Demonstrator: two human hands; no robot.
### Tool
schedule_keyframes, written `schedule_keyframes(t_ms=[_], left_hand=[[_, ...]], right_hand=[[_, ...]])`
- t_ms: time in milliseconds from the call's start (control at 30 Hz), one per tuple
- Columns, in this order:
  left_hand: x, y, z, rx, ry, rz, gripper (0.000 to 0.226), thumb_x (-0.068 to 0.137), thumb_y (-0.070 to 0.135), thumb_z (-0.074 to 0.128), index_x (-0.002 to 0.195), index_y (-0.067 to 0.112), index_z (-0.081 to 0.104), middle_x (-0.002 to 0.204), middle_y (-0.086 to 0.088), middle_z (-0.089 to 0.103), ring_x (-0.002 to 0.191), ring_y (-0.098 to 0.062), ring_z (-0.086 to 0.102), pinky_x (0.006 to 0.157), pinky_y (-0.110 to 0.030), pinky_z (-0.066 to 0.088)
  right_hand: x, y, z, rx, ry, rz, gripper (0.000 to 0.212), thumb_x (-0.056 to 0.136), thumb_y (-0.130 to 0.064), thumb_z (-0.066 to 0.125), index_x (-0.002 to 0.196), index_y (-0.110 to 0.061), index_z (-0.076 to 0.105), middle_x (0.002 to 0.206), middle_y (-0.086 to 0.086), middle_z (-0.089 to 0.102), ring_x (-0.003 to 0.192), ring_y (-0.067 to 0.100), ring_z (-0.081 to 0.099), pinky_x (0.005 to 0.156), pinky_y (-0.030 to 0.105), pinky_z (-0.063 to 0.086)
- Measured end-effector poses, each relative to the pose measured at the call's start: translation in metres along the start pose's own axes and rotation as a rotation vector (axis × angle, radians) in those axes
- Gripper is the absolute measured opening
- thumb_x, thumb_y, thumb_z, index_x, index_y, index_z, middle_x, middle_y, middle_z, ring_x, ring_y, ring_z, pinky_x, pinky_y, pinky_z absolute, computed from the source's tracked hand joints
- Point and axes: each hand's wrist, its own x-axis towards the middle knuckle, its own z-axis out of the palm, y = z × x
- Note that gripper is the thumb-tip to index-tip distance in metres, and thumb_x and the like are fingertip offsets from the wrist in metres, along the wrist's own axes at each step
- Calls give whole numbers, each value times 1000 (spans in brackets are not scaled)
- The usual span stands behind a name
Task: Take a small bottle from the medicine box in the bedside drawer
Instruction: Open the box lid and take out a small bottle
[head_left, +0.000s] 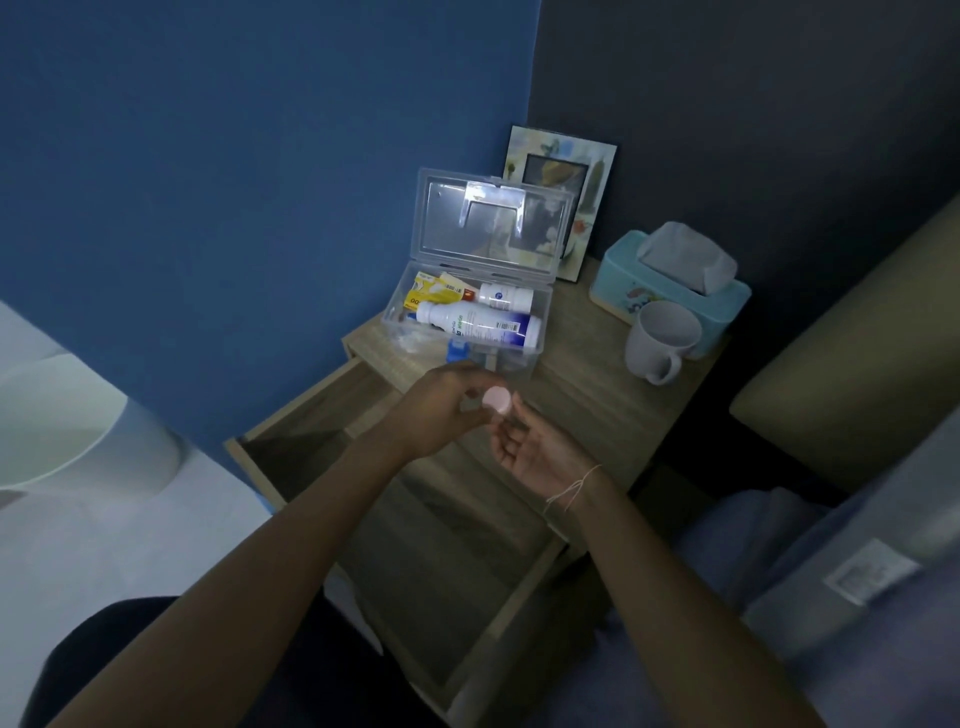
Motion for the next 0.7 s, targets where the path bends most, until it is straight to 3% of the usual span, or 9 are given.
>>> schedule_keyframes(t_ms=[200,367,467,567,700], left_hand=[[8,-2,11,121,-20,15,30,88,25,62,114,10,63,106,-10,63,97,-21,57,83,-30,45],[10,-3,19,137,9,-5,38,87,39,61,112,11,61,105,-9,64,94,-21,60,79,-34,50],[11,-2,19,75,-31,60,41,83,23,69,122,16,58,118,-7,62,103,-18,58,84,-26,46],[17,-3,17,116,-65,100,35,82,11,68,116,14,64,119,-6,64,105,-17,58,87,-22,44],[25,-6,21,130,-53,23,27,85,24,66,111,16,65,108,-1,63,90,-9,54,72,-17,38]], right_hand=[[3,7,-2,120,13,-71,27,70,-31,80,87,-9,79,83,5,74,77,12,71,70,25,57],[-1,9,-3,180,25,-88,23,76,-26,73,89,-8,77,92,8,75,82,13,72,73,26,58],[-4,7,-4,182,58,-71,23,75,-26,72,88,-7,76,88,6,75,77,12,72,70,26,58],[-6,4,-6,191,75,-51,29,75,-26,72,96,-6,71,90,8,74,77,14,71,70,25,58],[-6,2,-9,161,79,-42,31,75,-28,73,98,-7,73,89,6,73,77,13,70,69,25,58]])
